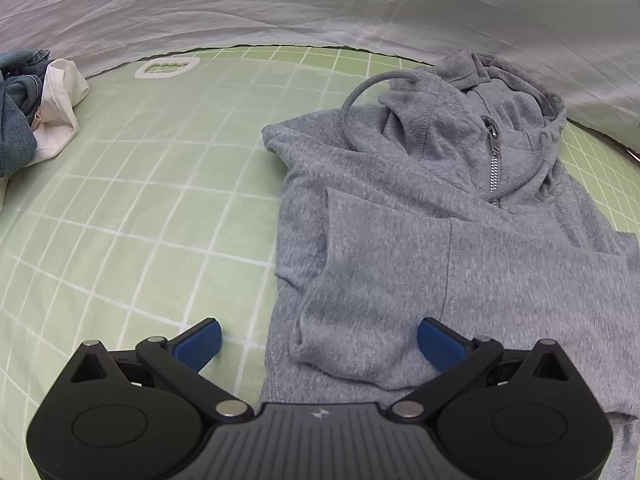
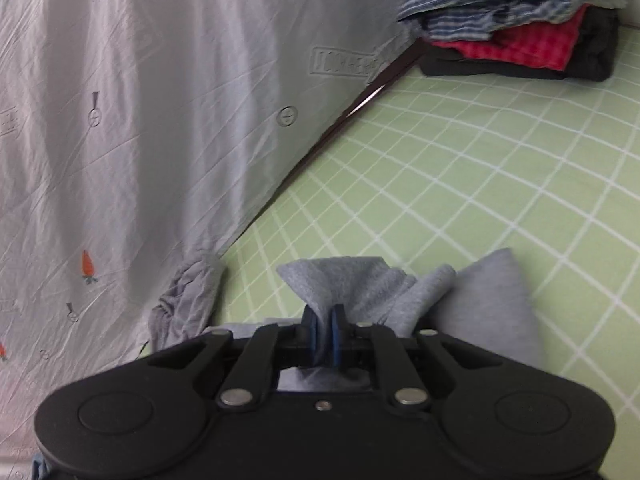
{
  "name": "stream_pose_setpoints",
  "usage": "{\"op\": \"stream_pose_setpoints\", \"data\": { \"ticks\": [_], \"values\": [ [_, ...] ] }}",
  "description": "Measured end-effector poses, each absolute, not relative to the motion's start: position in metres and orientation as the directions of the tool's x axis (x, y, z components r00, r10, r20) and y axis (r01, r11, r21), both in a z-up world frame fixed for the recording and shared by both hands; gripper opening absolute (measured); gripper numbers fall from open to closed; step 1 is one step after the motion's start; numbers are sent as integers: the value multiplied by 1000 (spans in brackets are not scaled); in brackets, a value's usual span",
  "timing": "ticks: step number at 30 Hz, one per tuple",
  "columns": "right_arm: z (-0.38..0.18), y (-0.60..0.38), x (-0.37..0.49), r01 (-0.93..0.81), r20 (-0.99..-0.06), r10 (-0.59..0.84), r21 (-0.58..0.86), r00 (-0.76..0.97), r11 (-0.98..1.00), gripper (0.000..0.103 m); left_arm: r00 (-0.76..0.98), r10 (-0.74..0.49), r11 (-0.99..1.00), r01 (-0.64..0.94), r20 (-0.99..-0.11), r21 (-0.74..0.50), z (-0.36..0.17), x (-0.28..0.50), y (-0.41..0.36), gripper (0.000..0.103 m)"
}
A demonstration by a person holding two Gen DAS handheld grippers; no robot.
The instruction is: Fold clothes
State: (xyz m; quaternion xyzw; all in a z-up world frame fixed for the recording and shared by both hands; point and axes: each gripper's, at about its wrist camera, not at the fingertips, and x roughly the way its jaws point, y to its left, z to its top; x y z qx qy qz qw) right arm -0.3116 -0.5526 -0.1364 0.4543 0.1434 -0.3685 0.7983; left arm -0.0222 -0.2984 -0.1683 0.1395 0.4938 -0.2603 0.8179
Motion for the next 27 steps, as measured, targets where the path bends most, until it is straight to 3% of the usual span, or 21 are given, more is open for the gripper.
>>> {"op": "stream_pose_setpoints", "data": {
  "ticks": [4, 6, 8, 10, 15, 22, 27],
  "values": [
    [-118, -527, -250, 593, -501, -321, 636, 804, 494, 7, 377, -290, 824, 567, -880, -29, -168, -22, -298, 103],
    [-114, -511, -226, 570, -514, -282, 580, 810, 582, 9, 375, -291, 822, 569, -880, -29, -168, -22, -297, 103],
    [-117, -495, -207, 569, -572, -249, 490, 782, 660, 18, 375, -291, 821, 570, -880, -29, -168, -22, -297, 103],
    [-122, -486, -202, 581, -629, -239, 419, 740, 698, 68, 375, -292, 821, 570, -880, -29, -167, -22, -297, 103],
    [-118, -476, -232, 632, -644, -338, 300, 687, 714, 100, 360, -288, 820, 571, -887, -35, -167, -19, -298, 103],
    [-120, -485, -303, 813, -654, -579, 96, 487, 574, 102, 340, -250, 843, 537, -907, -32, -152, -18, -297, 103],
    [-134, -501, -353, 920, -686, -644, 94, 338, 382, 103, 434, -278, 788, 613, -857, 55, -123, -34, -309, 103]
  ]
}}
